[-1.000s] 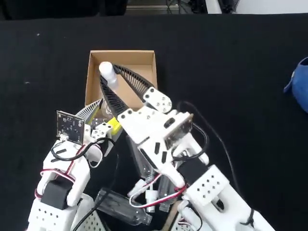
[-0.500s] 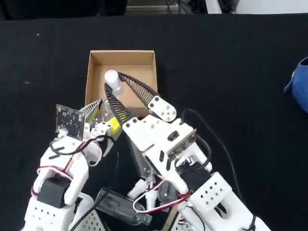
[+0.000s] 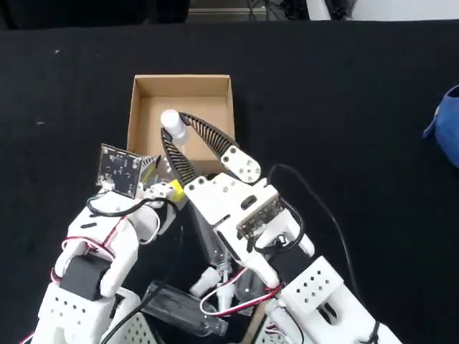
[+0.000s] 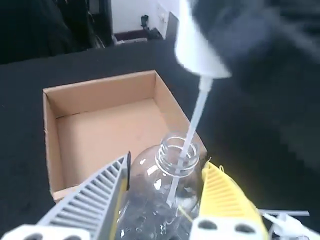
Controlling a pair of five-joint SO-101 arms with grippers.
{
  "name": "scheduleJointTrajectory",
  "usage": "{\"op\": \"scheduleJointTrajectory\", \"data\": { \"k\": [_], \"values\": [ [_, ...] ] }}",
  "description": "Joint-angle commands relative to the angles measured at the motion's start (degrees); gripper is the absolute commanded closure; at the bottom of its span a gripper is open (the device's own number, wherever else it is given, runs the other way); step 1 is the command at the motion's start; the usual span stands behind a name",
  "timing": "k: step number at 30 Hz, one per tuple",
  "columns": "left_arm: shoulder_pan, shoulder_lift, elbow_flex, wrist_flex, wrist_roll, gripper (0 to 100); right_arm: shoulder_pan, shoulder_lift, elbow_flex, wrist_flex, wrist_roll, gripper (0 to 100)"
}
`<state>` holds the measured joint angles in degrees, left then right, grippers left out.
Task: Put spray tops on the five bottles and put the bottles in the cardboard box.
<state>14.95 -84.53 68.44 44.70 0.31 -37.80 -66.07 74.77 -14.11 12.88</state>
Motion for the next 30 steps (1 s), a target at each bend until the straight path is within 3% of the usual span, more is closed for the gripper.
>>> {"op": "scheduleJointTrajectory", "data": {
  "k": [1,8,14,25,30],
  "values": [
    [1.6,-1.5,-3.7,0.5,0.0,97,1.2,-1.2,0.2,-0.2,-2.0,98.8],
    [1.1,-6.7,-1.2,0.3,0.0,97,2.7,-2.0,-2.1,11.8,-20.6,98.8],
    [1.1,-8.6,-0.8,0.4,0.0,97,1.2,-9.7,-1.3,19.3,-20.7,98.7],
    [1.1,-9.1,-0.6,0.2,0.0,97,1.1,-11.3,0.8,19.5,-20.6,98.7],
    [1.1,-8.7,-0.6,0.2,0.0,97,0.1,-11.3,-0.6,25.2,-13.4,97.2]
  ]
}}
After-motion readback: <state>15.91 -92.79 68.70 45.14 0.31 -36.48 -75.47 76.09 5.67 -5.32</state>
